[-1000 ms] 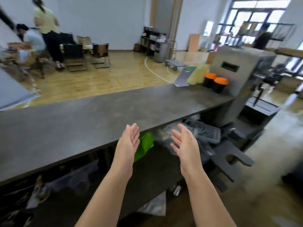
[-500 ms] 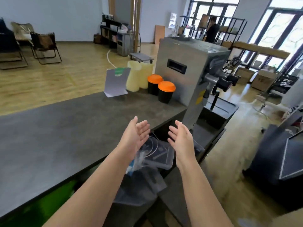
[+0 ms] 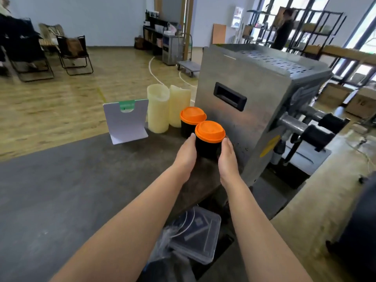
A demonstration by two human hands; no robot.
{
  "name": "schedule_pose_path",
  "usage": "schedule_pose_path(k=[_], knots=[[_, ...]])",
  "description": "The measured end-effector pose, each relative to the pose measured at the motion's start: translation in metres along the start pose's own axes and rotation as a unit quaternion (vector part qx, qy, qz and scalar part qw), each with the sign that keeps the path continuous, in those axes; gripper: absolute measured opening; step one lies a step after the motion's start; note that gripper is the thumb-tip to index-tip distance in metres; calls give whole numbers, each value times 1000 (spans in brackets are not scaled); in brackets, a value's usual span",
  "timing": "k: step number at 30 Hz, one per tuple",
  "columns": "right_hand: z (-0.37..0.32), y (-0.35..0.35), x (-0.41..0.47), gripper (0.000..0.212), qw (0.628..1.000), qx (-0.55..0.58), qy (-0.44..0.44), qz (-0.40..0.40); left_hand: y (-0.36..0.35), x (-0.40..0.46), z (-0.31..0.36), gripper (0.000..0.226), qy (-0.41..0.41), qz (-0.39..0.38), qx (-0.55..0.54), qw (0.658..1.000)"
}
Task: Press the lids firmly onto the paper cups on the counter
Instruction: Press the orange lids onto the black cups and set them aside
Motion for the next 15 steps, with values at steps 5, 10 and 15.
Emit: schedule_pose_path(k=[5,10,15], knots=[[6,-9,-26,43,997,54,23,46,12,-25,-6,55,-64,19,70,995],[14,-61,-107,33,997,4,59,41,67,-109,-10,32,-125,100,127,979],[22,-141,-191,49,993,67,48,-88,156,-188,-18,39,-130,224,109,960]])
Point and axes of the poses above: each hand's wrist, its own x-axis towards the middle knuckle, its own y-axis out of the back of the hand, z = x × y, the point moved 3 cm from there along x, towards the middle knuckle, and after that the axes turned 8 degrees about x, right-handed, at the moved point
